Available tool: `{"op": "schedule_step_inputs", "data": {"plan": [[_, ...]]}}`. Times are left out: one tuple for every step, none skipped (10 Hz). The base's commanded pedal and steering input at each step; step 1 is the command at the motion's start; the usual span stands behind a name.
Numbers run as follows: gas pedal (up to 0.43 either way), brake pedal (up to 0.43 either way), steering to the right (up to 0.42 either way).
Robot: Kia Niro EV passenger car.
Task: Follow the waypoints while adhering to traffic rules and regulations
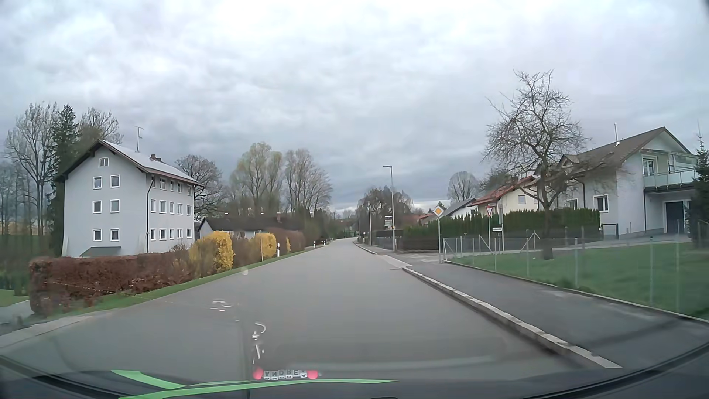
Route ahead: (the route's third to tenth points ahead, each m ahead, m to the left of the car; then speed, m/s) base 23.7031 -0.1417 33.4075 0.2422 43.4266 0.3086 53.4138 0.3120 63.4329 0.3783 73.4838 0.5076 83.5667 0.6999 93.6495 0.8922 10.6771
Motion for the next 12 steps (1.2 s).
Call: {"op": "schedule_step_inputs", "data": {"plan": [[0.098,0.0,-0.003],[0.087,0.0,-0.003],[0.087,0.0,-0.003],[0.087,0.0,-0.003],[0.079,0.0,-0.003],[0.079,0.0,-0.003],[0.079,0.0,-0.003],[0.067,0.0,-0.003],[0.067,0.0,-0.003],[0.067,0.0,-0.003],[0.067,0.0,-0.003],[0.067,0.0,-0.003]]}}
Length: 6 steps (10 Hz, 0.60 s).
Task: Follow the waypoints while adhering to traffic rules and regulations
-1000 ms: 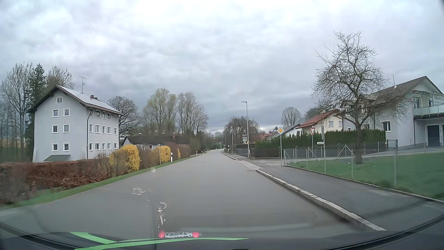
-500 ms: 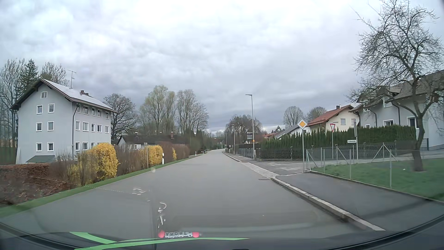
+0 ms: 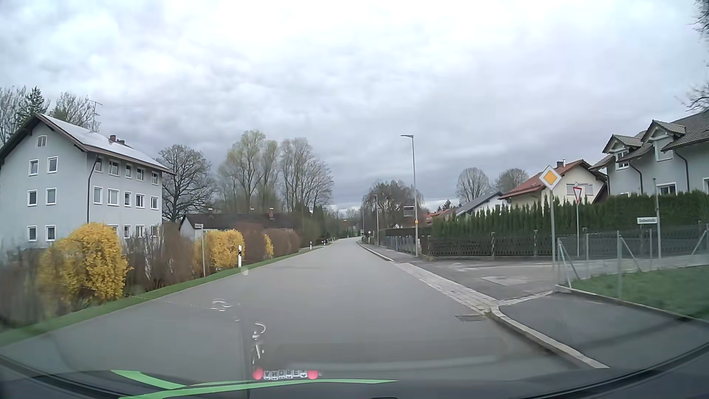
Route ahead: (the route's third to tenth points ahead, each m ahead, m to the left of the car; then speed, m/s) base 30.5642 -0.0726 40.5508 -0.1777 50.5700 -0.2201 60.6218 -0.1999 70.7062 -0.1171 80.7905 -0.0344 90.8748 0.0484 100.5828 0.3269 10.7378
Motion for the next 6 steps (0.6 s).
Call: {"op": "schedule_step_inputs", "data": {"plan": [[0.067,0.0,-0.003],[0.067,0.0,-0.002],[0.067,0.0,-0.003],[0.067,0.0,-0.003],[0.067,0.0,-0.002],[0.067,0.0,-0.002]]}}
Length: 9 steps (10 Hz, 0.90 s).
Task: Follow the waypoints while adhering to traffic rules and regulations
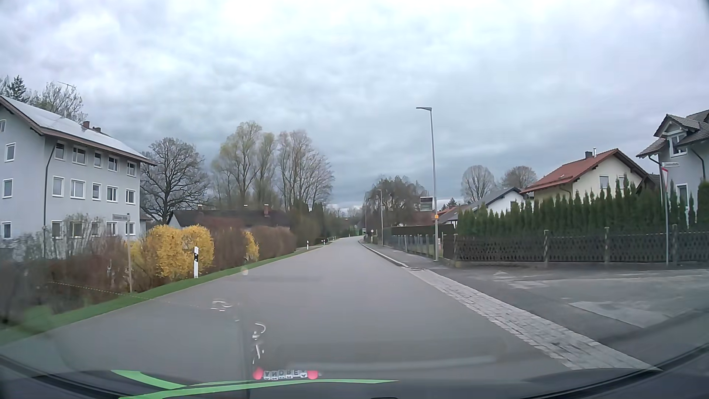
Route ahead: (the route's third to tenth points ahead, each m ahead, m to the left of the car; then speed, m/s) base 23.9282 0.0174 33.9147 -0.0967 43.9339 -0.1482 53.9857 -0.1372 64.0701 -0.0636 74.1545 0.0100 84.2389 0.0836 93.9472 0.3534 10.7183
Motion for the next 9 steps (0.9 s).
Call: {"op": "schedule_step_inputs", "data": {"plan": [[0.067,0.0,-0.003],[0.067,0.0,-0.002],[0.067,0.0,-0.003],[0.067,0.0,-0.002],[0.067,0.0,-0.002],[0.067,0.0,-0.002],[0.067,0.0,0.0],[0.067,0.0,0.0],[0.067,0.0,0.0]]}}
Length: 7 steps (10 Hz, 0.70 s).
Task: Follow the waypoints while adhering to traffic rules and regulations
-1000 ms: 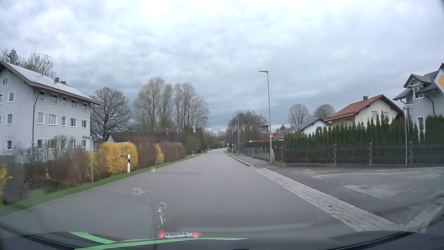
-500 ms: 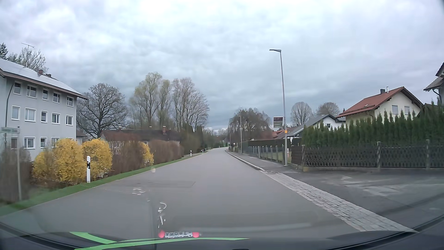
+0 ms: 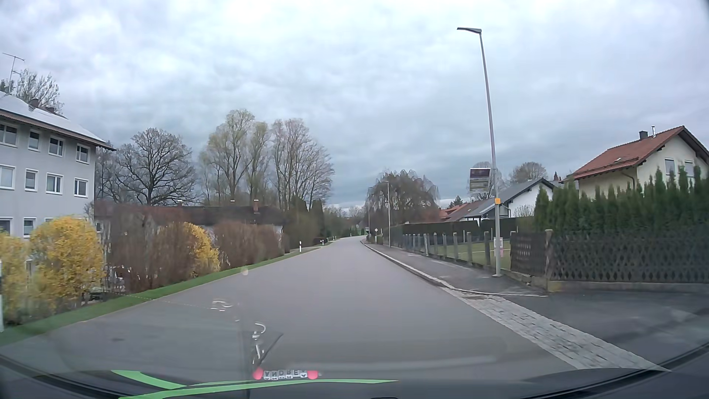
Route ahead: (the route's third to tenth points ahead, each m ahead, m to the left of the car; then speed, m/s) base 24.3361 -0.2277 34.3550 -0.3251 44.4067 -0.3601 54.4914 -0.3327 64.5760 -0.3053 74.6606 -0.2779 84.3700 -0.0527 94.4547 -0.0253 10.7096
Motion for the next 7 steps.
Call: {"op": "schedule_step_inputs", "data": {"plan": [[0.067,0.0,0.0],[0.067,0.0,0.0],[0.079,0.0,0.0],[0.079,0.0,0.0],[0.079,0.0,0.0],[0.079,0.0,0.0],[0.079,0.0,0.0]]}}
